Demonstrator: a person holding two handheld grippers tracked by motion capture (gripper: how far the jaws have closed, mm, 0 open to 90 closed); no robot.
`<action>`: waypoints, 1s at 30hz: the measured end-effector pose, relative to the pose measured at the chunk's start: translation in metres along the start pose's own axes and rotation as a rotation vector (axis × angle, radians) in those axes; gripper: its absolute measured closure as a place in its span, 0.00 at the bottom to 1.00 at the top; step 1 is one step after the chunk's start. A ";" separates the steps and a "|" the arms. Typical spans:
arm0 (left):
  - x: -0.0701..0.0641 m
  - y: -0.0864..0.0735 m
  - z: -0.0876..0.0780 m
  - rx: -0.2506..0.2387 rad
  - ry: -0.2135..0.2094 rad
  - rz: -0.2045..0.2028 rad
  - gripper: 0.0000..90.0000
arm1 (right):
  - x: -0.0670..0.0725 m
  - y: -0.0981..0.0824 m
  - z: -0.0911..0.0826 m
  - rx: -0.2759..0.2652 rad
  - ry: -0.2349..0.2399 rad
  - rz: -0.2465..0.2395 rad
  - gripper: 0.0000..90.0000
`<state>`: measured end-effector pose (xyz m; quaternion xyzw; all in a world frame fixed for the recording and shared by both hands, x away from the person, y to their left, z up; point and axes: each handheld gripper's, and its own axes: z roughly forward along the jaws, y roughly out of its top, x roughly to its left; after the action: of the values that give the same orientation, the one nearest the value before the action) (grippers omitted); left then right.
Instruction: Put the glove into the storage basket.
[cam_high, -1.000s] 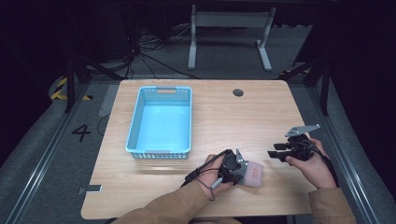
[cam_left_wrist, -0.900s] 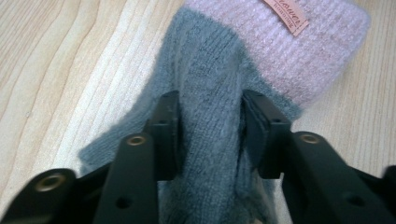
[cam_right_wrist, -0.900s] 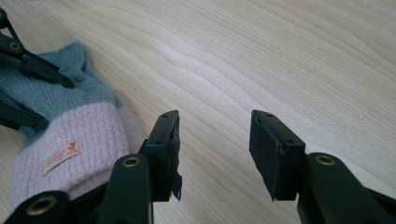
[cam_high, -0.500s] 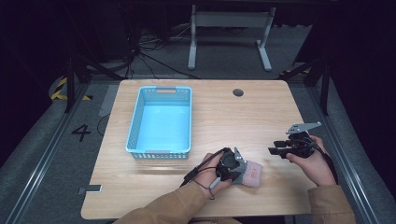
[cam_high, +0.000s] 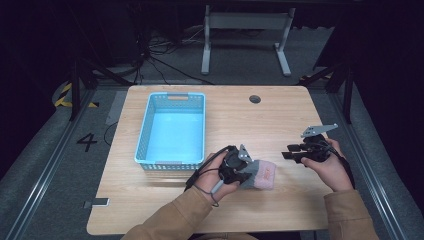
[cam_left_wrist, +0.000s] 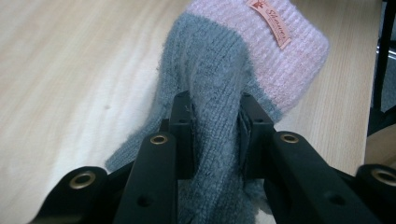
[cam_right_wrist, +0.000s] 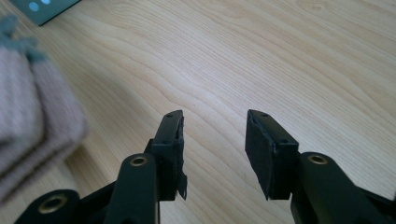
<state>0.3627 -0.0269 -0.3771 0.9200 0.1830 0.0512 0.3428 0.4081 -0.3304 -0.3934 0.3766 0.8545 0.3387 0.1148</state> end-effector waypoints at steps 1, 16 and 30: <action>0.001 0.000 -0.003 -0.010 0.004 -0.010 0.80 | 0.000 0.001 0.002 -0.001 0.002 -0.002 0.64; 0.039 0.001 -0.060 -0.070 0.080 -0.057 0.80 | -0.002 0.005 0.011 0.005 0.016 0.000 0.64; 0.078 -0.014 -0.099 -0.084 0.157 -0.111 0.79 | -0.002 -0.001 0.013 0.020 0.014 0.015 0.64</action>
<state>0.4091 0.0727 -0.3137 0.8864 0.2577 0.1117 0.3681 0.4150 -0.3256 -0.4041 0.3817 0.8559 0.3335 0.1025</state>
